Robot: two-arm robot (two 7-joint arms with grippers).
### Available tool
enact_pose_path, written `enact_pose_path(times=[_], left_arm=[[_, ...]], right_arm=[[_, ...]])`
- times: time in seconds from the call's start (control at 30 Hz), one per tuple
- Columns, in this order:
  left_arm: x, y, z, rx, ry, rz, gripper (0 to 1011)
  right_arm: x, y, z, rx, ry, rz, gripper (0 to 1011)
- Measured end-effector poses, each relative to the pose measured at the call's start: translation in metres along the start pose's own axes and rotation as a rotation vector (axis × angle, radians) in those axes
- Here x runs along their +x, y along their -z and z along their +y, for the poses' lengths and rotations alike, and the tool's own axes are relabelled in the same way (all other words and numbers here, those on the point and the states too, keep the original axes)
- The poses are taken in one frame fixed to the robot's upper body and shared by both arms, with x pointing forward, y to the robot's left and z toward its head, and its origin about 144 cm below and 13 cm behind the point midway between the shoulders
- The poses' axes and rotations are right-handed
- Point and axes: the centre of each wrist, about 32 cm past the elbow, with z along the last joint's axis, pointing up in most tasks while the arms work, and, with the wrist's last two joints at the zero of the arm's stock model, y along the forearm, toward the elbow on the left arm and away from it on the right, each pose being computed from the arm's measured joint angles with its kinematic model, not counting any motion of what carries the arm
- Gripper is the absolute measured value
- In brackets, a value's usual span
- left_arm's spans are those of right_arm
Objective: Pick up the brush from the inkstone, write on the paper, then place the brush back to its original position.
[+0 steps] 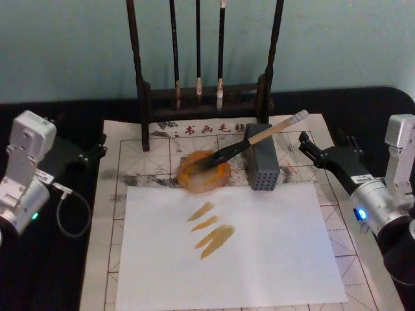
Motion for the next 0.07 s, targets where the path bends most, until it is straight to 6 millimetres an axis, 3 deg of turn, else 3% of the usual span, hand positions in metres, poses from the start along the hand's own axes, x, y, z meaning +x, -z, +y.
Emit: enact_pose_path(times=[0.07], left_arm=[[0.0,0.0,0.0,0.0,0.0,0.0,1001]], right_arm=[[0.0,0.0,0.0,0.0,0.0,0.0,1000]])
